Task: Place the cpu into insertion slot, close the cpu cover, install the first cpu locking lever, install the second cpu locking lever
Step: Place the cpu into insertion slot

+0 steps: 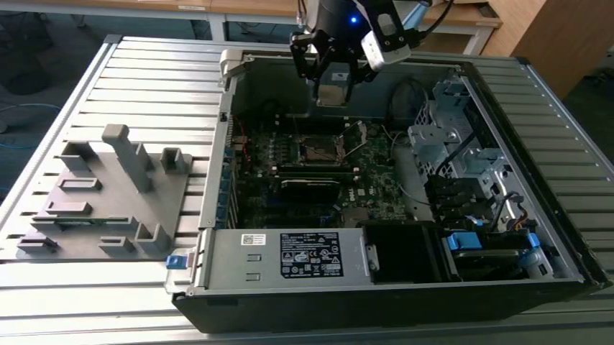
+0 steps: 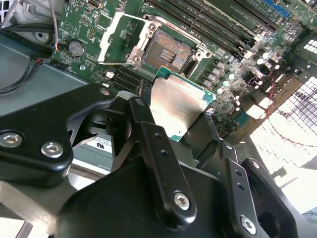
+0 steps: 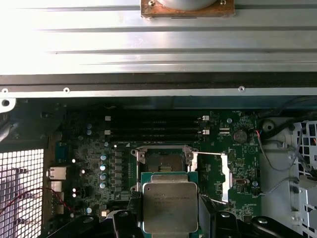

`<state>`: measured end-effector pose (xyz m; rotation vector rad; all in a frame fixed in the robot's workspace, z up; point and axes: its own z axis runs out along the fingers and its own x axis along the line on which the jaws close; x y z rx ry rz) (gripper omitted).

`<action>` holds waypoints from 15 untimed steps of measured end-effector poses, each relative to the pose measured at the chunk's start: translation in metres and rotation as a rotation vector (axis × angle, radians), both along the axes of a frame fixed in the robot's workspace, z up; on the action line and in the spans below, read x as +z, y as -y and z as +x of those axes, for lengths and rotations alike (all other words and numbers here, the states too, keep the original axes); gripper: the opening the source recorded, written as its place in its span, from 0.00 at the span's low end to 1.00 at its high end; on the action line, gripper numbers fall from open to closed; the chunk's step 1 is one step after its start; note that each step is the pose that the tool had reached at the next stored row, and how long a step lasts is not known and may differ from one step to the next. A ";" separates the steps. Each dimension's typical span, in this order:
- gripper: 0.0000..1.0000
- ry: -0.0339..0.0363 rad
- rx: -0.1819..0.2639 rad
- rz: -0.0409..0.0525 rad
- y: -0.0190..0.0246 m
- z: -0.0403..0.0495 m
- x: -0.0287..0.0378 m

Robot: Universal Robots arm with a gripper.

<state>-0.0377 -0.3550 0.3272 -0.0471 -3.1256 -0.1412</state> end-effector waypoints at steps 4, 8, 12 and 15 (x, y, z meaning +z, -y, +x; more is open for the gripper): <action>0.54 0.0000 -0.057 0.0000 0.0000 0.0000 -0.0010; 0.54 -0.0002 -0.087 -0.0002 0.0000 0.0000 -0.0012; 0.54 -0.0001 -0.088 -0.0001 0.0000 0.0000 -0.0012; 0.54 -0.0001 -0.110 -0.0002 0.0000 -0.0001 -0.0015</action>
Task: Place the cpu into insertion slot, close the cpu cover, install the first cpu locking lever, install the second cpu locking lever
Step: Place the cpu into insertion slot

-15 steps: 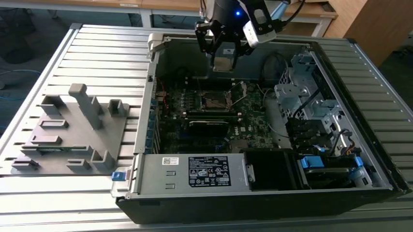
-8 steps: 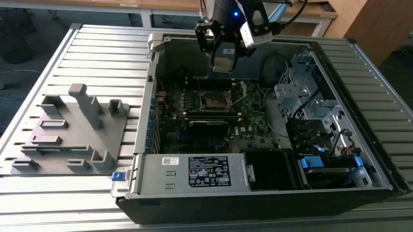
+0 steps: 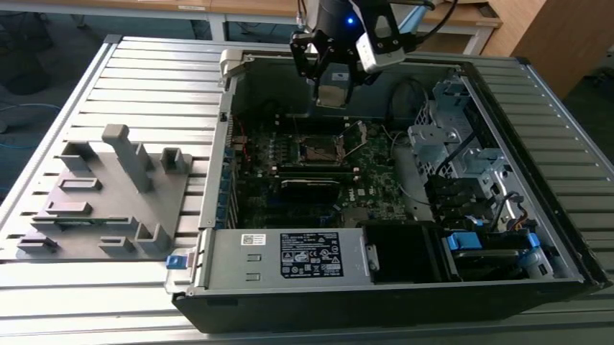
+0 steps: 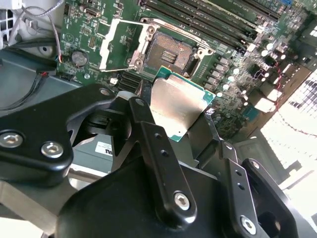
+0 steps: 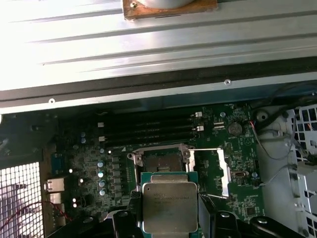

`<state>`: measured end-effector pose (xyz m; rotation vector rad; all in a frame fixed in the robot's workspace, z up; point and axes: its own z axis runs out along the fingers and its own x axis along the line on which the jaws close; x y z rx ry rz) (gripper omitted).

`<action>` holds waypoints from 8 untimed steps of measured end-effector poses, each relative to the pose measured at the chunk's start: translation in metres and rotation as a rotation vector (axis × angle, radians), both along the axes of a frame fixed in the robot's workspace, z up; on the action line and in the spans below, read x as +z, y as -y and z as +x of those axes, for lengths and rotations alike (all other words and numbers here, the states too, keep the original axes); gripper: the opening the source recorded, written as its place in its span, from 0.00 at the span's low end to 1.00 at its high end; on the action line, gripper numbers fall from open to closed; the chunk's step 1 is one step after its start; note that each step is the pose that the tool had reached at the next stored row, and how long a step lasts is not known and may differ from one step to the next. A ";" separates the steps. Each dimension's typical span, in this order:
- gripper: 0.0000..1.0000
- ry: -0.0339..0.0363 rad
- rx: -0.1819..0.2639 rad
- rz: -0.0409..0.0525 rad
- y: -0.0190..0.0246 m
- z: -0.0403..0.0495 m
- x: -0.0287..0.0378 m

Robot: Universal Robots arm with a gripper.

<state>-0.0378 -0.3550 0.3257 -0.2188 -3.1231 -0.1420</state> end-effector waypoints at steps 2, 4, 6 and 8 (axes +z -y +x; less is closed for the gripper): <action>0.54 0.0000 -0.036 0.0000 0.0000 0.0000 -0.0006; 0.54 -0.0001 -0.067 -0.0002 0.0000 0.0000 -0.0008; 0.54 0.0000 -0.071 -0.0001 0.0000 0.0000 -0.0008; 0.54 0.0000 -0.071 0.0000 0.0000 0.0000 -0.0009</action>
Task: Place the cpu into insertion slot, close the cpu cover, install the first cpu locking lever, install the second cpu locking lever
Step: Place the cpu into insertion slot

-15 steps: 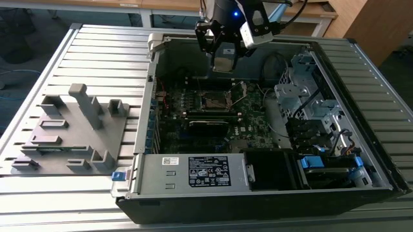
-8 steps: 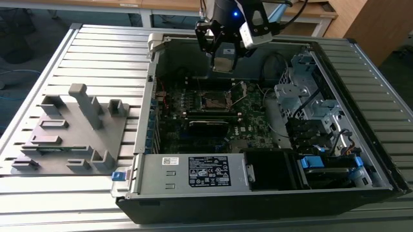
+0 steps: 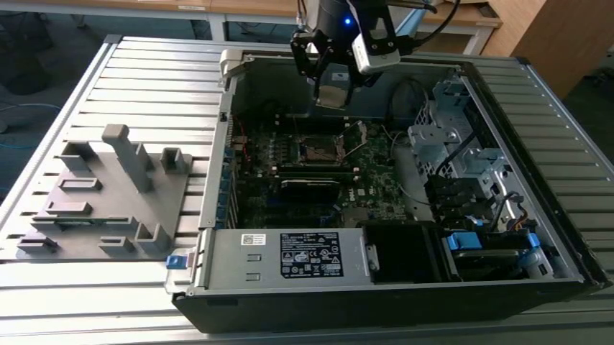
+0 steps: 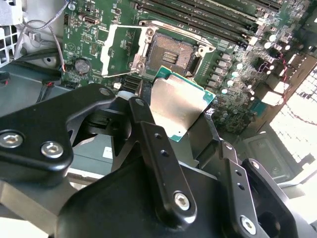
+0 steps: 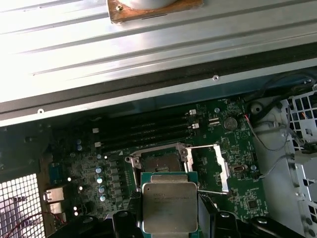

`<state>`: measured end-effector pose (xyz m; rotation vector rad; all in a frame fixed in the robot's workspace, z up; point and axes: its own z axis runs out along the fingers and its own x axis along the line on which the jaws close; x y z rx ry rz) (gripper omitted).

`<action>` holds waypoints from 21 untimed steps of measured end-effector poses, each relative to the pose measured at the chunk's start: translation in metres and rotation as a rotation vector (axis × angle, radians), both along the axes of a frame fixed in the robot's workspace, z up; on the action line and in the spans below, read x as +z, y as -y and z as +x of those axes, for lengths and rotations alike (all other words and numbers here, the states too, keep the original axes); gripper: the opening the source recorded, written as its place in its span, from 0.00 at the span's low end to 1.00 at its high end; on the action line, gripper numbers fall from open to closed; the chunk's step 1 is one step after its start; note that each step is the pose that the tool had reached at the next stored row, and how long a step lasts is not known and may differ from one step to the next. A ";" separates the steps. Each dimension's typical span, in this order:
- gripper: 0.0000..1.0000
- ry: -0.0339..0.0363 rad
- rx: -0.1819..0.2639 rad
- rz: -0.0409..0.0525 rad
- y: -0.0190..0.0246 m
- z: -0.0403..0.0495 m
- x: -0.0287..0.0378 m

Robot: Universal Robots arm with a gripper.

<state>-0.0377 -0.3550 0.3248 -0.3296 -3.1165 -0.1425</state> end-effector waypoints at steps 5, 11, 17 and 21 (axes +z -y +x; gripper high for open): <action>0.54 0.0000 0.000 0.0000 0.0000 0.0000 0.0000; 0.54 0.0000 -0.069 -0.0001 0.0000 0.0000 -0.0016; 0.54 0.0000 -0.074 0.0000 0.0000 0.0000 -0.0017; 0.54 0.0000 -0.100 0.0000 0.0000 0.0000 -0.0024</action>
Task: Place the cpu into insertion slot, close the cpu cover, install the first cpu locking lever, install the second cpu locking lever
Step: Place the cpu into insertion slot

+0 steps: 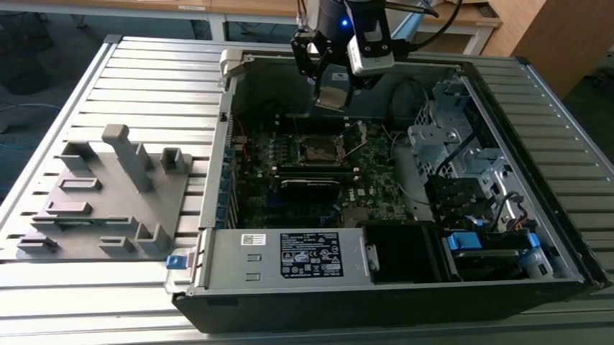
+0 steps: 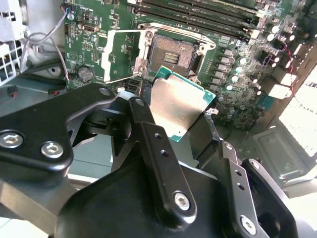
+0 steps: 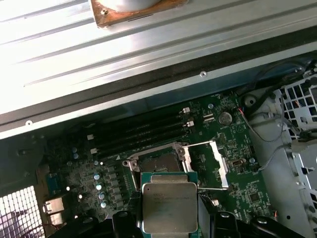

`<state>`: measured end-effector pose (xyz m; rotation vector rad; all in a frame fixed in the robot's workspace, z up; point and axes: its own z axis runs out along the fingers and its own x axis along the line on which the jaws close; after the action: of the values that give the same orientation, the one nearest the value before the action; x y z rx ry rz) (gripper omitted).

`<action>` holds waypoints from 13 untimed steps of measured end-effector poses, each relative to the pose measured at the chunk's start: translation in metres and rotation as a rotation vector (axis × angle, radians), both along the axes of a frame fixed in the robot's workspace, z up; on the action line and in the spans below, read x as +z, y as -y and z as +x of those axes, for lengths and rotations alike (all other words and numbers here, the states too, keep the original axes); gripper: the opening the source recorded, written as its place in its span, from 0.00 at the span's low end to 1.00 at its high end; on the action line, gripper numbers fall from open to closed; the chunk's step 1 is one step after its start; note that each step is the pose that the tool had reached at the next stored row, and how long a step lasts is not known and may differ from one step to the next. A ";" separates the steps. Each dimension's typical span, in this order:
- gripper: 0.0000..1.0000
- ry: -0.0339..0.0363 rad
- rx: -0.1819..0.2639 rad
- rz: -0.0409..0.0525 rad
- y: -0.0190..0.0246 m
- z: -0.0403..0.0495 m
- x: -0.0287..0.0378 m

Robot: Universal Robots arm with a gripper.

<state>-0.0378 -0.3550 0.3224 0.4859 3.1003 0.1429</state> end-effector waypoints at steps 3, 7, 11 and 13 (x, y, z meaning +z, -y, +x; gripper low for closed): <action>0.54 0.0000 -0.040 -0.0001 0.0000 0.0000 -0.0007; 0.54 -0.0001 -0.060 -0.0004 0.0000 0.0000 -0.0009; 0.54 -0.0001 -0.069 -0.0004 0.0000 0.0000 -0.0012; 0.54 0.0001 -0.069 -0.0001 0.0000 0.0000 -0.0016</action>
<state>-0.0377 -0.3550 0.3208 0.5917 3.0786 0.1426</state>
